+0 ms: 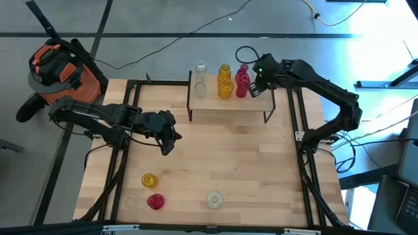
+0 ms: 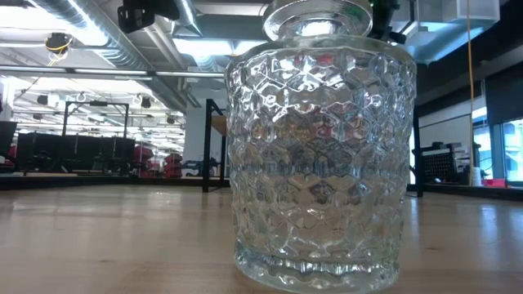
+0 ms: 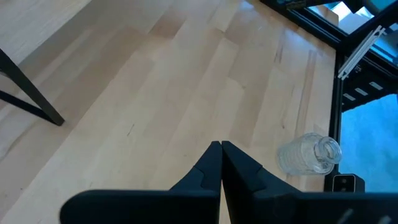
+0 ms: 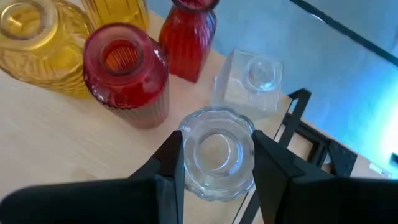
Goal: Sort vases onto shelf
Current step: Put the transparent vase on the shelf aligned with the other transparent vase
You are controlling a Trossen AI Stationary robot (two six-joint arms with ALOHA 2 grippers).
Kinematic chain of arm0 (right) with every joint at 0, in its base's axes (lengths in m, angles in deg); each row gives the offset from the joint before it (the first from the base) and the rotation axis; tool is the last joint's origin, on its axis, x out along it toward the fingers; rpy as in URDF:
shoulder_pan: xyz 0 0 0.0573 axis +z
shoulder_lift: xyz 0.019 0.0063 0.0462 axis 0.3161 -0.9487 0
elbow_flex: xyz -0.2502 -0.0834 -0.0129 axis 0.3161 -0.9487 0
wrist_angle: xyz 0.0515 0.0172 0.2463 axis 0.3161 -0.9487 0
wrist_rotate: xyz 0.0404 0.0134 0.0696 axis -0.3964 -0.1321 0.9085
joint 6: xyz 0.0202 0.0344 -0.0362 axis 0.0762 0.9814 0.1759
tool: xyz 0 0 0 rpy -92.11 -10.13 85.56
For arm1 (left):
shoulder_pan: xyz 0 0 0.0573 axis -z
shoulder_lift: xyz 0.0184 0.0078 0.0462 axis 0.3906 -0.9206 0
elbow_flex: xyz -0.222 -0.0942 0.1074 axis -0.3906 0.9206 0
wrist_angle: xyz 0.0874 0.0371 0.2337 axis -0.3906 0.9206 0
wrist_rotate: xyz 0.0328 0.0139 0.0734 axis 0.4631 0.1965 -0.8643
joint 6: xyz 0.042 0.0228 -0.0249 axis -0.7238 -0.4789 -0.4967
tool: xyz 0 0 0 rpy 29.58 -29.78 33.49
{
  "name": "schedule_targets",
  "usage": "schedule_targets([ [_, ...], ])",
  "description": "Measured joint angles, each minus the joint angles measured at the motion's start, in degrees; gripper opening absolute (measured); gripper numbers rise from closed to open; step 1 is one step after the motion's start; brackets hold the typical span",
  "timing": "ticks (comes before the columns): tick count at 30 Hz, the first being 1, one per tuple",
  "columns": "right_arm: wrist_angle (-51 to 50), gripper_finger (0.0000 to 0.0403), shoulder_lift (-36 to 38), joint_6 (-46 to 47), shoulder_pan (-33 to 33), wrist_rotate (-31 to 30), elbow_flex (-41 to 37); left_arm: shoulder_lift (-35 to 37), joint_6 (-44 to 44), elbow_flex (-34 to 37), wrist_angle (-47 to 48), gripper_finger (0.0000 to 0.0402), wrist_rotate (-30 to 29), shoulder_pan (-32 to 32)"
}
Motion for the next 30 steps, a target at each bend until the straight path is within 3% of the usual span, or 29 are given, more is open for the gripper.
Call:
schedule_targets([
  [19,1.7,0.0111,1.5,3.0,-2.0,2.1,-0.4,0.0,0.2,0.0,0.1,0.0,0.0,0.0],
  [30,4.2,0.0111,2.9,2.8,-6.8,4.5,-0.4,0.0,-1.0,0.0,0.1,0.0,0.0,0.0],
])
